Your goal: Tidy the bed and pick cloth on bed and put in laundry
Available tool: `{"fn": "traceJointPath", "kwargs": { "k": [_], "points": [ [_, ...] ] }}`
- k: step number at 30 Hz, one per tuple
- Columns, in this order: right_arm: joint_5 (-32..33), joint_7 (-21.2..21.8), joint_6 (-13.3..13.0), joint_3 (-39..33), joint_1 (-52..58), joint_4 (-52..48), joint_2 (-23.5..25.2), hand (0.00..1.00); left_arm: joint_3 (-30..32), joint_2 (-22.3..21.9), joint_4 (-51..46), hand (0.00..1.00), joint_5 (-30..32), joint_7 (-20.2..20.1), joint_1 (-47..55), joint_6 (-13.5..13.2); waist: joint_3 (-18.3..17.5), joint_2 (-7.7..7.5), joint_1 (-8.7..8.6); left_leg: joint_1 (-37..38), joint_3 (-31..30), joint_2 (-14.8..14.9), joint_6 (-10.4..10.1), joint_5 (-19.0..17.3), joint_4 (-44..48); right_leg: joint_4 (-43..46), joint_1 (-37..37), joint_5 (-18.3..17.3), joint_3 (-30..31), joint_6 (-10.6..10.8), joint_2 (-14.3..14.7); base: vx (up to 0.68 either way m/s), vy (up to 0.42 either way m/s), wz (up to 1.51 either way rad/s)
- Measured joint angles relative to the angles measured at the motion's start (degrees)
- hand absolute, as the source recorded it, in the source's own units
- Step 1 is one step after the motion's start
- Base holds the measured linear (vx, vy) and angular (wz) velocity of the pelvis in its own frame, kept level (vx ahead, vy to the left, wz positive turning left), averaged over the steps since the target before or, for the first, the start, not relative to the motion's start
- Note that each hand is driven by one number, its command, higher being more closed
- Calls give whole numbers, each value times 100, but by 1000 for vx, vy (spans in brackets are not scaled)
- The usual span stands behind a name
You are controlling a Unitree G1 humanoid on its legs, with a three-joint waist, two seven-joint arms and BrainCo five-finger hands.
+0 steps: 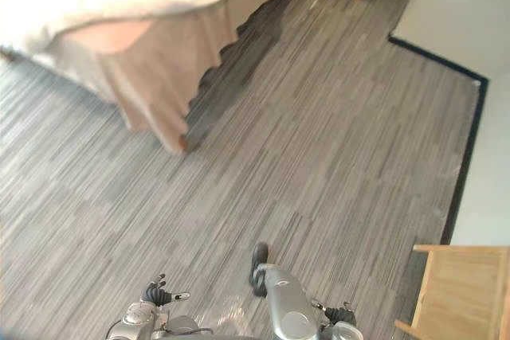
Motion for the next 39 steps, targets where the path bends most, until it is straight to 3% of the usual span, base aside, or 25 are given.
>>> {"fn": "traceJointPath", "kwargs": {
  "k": [1,4,5,7,9,11,12,13,14,15,17,18,19,20,21,23,26,28,29,31,33,34,35,36,39],
  "points": [
    [-49,-16,4,141,-22,-91,-30,0,12,-112,-181,0,-62,18,-61,-25,2,-65,73,-362,-78,-261,-125,-123,346,-182,287,-50,201,-73,47,556,-227,-63],
    [-102,-31,8,439,-347,-185,-21,0,1,-281,-392,0,-245,30,-353,-98,43,-176,382,-1352,-27,-797,-117,-562,554,-692,750,-75,898,-103,169,500,-140,-102],
    [-115,-26,12,501,-513,-179,90,0,2,-291,-405,0,-280,32,-396,-109,63,-205,540,-1616,-1,-931,-70,-780,261,-769,981,-115,1147,-28,210,477,-54,-129],
    [-205,-14,-4,541,-667,-215,291,0,2,-297,-451,0,-318,40,-421,-147,125,-292,637,-1775,16,-1248,-29,-872,-942,-798,1499,-296,1345,283,121,538,26,-101],
    [-276,-6,-19,627,-719,-213,373,0,-34,-315,-454,0,-463,36,-434,-172,117,-305,696,-1858,197,-1511,175,-503,-2459,-845,1822,-493,1394,511,-48,433,99,-60],
    [-322,-8,-29,697,-658,-198,309,0,-25,-343,-437,0,-498,25,-408,-173,89,-259,789,-1923,891,-1628,489,500,-3921,-1032,2199,-871,1387,531,-191,573,220,-56],
    [-323,-10,-22,724,-602,-156,309,0,36,-304,-424,0,-497,20,-360,-166,42,-188,855,-1886,1280,-1610,1096,1251,-4050,-1063,2432,-1098,1390,607,-237,573,222,-13],
    [-322,-16,-16,728,-592,-82,352,0,64,-267,-414,0,-489,21,-379,-157,-7,-390,812,-1891,1459,-1809,1065,1210,-4057,-1057,2443,-1123,1336,669,-426,595,210,51],
    [-327,-2,-11,696,-478,-1,346,0,105,-217,-415,0,-476,12,-358,-167,-115,-490,791,-1893,2006,-1940,1381,1038,-4064,-1076,2454,-986,1074,896,-590,715,233,107],
    [-328,4,6,615,-458,153,366,0,191,-180,-401,0,-467,-10,-350,-149,-171,-614,819,-1894,1984,-2149,1533,864,-4035,-1067,2509,-824,884,1109,-661,596,190,103],
    [-382,28,7,453,-456,276,380,0,448,-136,-392,0,-448,-24,-217,-126,-204,-667,878,-1679,1810,-2309,1611,490,-3890,-454,2546,-533,730,1432,-700,598,197,104],
    [-511,79,9,307,-428,410,382,0,531,-62,-297,0,-438,-35,-61,-107,-213,-644,890,-1282,1594,-2418,1547,242,-3887,779,2313,-286,638,1777,-745,699,260,116],
    [-556,109,8,230,-378,421,369,0,522,-13,-236,0,-435,-58,16,-111,-239,-617,889,-1083,1365,-2454,1478,120,-3927,1606,2075,37,604,1876,-788,672,220,142],
    [-538,134,-2,179,-273,381,305,0,467,59,-193,0,-426,-109,101,-93,-258,-628,833,-677,943,-2576,1385,-11,-4113,3274,1471,544,640,1827,-962,434,82,132],
    [-553,127,-1,155,-266,337,259,0,457,105,-172,0,-395,-109,120,-63,-276,-663,815,-485,743,-2674,1389,-55,-4203,4014,1126,416,634,1697,-1109,538,33,172],
    [-552,123,-4,158,-193,98,107,0,488,106,-21,0,-388,-107,105,-29,-294,-562,732,103,-46,-2797,1348,-220,-4367,5283,73,-2,606,1090,-1517,510,-22,171],
    [-548,120,-63,49,-43,-295,109,0,564,31,4,0,-394,-102,50,-24,-347,-479,626,509,-942,-2731,1238,-278,-4456,4670,-810,-344,695,978,-1778,489,-115,186],
    [-547,118,-65,10,-53,-287,141,0,606,-52,4,0,-399,-99,-17,-32,-349,-450,603,653,-1237,-2616,1067,-363,-4460,3620,-887,-432,984,1084,-1635,517,-276,168],
    [-549,113,-65,32,-58,-270,194,0,609,-154,4,0,-407,-90,-11,-45,-404,-478,615,704,-1609,-2500,902,-463,-4444,2384,-861,-401,1454,1128,-1405,546,-380,168],
    [-550,112,-64,58,-102,-264,260,0,608,-255,4,0,-447,-75,-30,-50,-447,-528,615,672,-1939,-2418,712,-579,-4360,1171,-791,-213,1866,1246,-1278,374,-355,135],
    [-535,115,-59,103,-102,-255,521,0,705,-325,-17,0,-469,24,-85,-72,-461,-730,638,593,-2006,-2409,289,-1097,-4021,-272,-306,741,2031,1494,-1451,348,-466,144],
    [-583,118,-31,118,-220,-255,447,0,758,-490,7,0,-479,37,-153,-62,-444,-474,670,577,-1975,-2158,233,-1182,-3939,-120,-257,688,1765,1452,-1277,284,-408,119],
    [-668,118,-12,239,-271,-280,385,0,821,-632,-37,0,-481,37,-191,-94,-451,-438,712,598,-1844,-1969,161,-1111,-3959,102,-243,434,1561,1296,-1246,260,-336,89],
    [-727,122,4,391,-299,-299,382,0,907,-744,-37,0,-488,39,-226,-132,-487,-289,752,777,-1855,-1830,-9,-958,-4199,436,-187,132,1319,1173,-1209,265,-313,94],
    [-779,130,6,835,-311,-344,435,0,1107,-804,-31,0,-492,44,-165,-142,-537,-346,751,1062,-1917,-1638,-116,-599,-4617,827,-56,-330,905,1026,-1212,229,-309,75]
  ]
}}
